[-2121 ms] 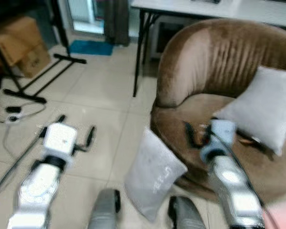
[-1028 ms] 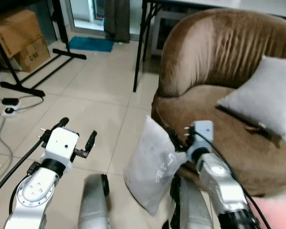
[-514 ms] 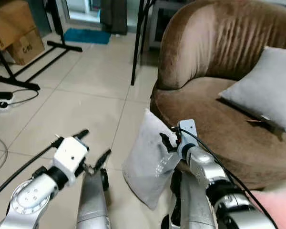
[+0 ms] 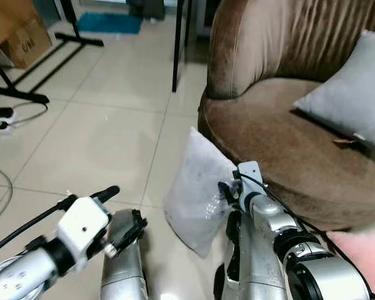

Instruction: Move the pillow to the sofa from floor

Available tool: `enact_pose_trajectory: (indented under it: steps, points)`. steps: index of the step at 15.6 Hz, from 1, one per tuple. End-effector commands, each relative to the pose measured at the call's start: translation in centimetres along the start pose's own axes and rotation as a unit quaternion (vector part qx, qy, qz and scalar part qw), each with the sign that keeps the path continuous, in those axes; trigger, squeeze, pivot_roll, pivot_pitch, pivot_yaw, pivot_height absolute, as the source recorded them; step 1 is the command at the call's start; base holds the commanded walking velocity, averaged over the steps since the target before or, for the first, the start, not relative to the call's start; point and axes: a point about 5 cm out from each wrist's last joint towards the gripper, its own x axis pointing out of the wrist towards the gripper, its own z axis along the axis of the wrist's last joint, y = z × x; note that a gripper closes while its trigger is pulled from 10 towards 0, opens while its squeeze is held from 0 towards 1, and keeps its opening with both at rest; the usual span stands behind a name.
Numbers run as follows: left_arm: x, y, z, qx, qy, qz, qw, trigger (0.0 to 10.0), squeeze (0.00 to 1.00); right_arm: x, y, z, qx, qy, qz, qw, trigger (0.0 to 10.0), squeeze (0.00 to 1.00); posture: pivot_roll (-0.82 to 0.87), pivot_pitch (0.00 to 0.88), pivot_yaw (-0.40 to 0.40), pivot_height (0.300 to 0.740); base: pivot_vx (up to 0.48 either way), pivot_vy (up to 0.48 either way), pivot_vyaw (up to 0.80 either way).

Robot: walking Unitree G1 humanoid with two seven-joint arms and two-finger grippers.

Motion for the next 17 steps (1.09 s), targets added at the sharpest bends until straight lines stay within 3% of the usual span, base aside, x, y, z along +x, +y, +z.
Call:
enact_pose_trajectory:
  steps: [1, 6, 7, 8, 17]
  points:
    - [-0.6, -0.1, 0.4, 0.002, 0.003, -0.003, 1.000, 10.0, 0.00, 0.0, -0.6, -0.1, 0.005, 0.002, -0.016, 1.000, 10.0, 0.00, 0.23, 0.180, -0.032, 0.476, 0.000, 0.000, 0.00]
    - [-1.8, -0.6, 0.7, -0.009, 0.019, -0.005, 1.000, 10.0, 0.00, 0.1, -0.7, 0.9, 0.061, -0.031, -0.012, 0.998, 9.8, 0.00, 0.23, 0.194, -0.028, 0.476, 0.000, 0.000, 0.00]
    - [-1.8, -0.7, 0.7, -0.013, 0.020, -0.009, 1.000, 10.0, 0.00, 0.1, -0.7, 1.2, 0.064, -0.039, -0.007, 0.997, 3.6, 0.00, 0.23, 0.192, -0.030, 0.476, 0.000, 0.000, 0.00]
    - [-1.9, -1.1, 0.6, -0.028, 0.025, -0.026, 0.999, 10.0, 0.00, 0.1, -0.6, 1.3, 0.060, -0.039, -0.003, 0.997, 0.0, 0.00, 0.23, 0.190, -0.032, 0.476, 0.000, 0.000, 0.00]
    - [-2.2, -1.1, 0.5, -0.040, 0.034, -0.045, 0.998, 10.0, 0.00, 0.1, -0.2, 1.1, 0.059, -0.036, 0.006, 0.998, 0.0, 0.00, 0.24, 0.186, -0.025, 0.476, 0.000, 0.000, 0.00]
